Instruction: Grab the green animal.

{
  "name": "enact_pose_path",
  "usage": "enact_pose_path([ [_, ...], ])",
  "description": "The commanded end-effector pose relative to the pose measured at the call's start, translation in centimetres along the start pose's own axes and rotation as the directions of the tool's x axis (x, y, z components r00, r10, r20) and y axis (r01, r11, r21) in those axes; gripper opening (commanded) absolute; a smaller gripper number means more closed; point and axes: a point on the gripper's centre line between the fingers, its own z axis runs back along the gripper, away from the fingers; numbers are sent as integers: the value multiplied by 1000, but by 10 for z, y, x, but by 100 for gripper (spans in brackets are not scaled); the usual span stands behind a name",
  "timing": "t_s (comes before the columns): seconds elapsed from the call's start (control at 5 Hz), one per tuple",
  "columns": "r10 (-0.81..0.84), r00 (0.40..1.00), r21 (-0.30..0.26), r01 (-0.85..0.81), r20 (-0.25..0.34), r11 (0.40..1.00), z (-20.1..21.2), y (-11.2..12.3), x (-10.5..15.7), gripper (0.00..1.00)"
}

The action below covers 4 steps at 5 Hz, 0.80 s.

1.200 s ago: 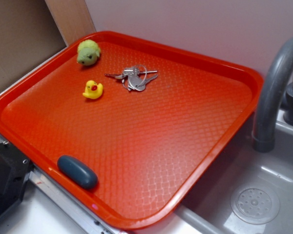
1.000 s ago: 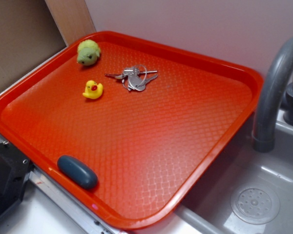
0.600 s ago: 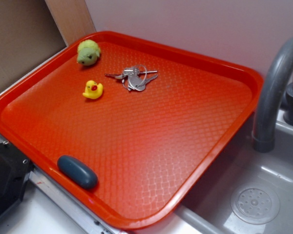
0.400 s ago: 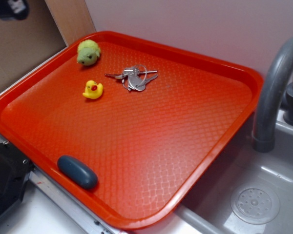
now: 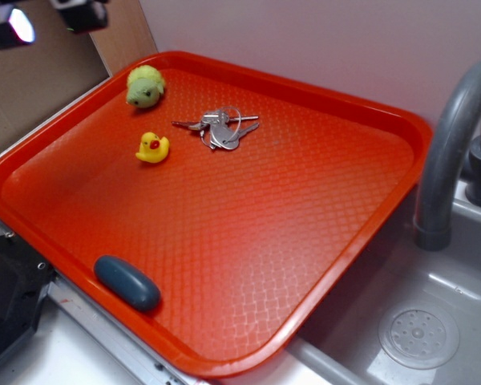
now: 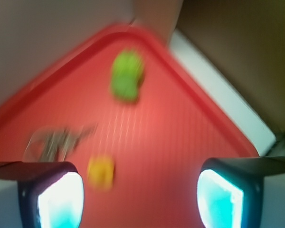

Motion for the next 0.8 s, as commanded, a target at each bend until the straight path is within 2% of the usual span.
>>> enact_pose_path([
  [0.0, 18, 981, -11, -16, 193, 1000, -40, -6, 53, 100],
  [0.4, -28, 981, -9, 30, 190, 1000, -87, -24, 78, 100],
  [0.6, -47, 982, 24, 44, 183, 999, -102, -25, 84, 100],
])
